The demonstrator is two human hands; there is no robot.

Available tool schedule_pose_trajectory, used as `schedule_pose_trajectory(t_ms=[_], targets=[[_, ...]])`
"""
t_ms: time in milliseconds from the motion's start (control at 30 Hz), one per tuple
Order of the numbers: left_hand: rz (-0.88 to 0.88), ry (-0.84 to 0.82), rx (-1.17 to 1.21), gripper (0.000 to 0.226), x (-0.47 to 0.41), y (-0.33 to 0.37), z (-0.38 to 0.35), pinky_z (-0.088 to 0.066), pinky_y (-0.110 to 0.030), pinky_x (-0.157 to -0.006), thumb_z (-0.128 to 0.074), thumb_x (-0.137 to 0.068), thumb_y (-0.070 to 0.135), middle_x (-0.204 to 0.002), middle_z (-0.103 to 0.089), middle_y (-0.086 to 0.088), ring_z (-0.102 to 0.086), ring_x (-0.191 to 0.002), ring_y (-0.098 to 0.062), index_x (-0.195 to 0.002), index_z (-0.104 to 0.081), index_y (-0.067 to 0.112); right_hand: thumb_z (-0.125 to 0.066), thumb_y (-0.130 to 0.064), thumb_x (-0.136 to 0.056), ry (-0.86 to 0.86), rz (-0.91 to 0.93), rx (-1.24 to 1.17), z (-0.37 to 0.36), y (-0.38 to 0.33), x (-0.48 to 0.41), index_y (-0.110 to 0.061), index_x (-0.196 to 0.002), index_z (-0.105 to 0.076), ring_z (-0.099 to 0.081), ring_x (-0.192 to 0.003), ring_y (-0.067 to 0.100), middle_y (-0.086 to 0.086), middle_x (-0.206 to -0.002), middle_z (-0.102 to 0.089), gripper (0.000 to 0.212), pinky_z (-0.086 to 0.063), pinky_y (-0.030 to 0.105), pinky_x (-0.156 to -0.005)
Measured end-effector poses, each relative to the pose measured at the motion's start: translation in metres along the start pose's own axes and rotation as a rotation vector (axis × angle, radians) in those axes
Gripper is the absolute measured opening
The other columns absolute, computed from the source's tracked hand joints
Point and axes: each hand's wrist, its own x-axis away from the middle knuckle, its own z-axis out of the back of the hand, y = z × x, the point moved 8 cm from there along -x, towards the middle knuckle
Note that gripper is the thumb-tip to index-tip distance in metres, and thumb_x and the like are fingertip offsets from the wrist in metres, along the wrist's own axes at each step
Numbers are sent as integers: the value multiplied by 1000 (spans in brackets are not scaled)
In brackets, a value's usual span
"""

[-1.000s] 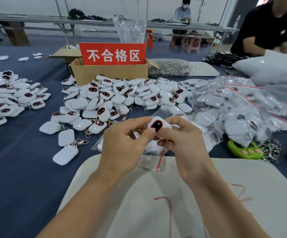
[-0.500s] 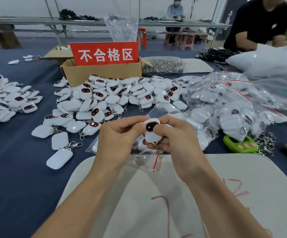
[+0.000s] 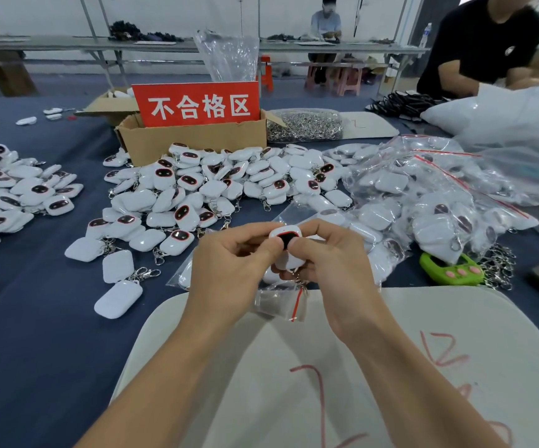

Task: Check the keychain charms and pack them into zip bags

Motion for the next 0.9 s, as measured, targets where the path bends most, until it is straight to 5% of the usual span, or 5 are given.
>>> schedule_pose_trajectory(t_ms=[300,700,900], targets=[[-1,70,-42,16,-2,-2,8,-58,-29,-65,-74,-80,34,-75,-77,6,-72,-69,-18,-85,-80,48,-63,-7,-68,-3,13,-12,-6,3,-1,-13,-79,-73,-72,-65,30,21,-75,-74,17,-64,46,-72],[7,40,-17,15,1,-2,6,-53,-16,-55,-75,-82,31,-79,-78,9,-72,-68,-9,-90,-82,42,-64,0,-60,-21,-13,-32,-3,8,-2,-14,-82,-75,-75,-65,37,19,-75,-76,28,-61,37,-61],[-26,59,-40,19,1,4,7,-53,-15,-58,-76,-83,30,-78,-78,11,-71,-68,-6,-87,-80,48,-66,2,-73,-22,15,11,-2,6,-1,-17,-89,-75,-76,-68,32,14,-78,-78,26,-61,38,-66]])
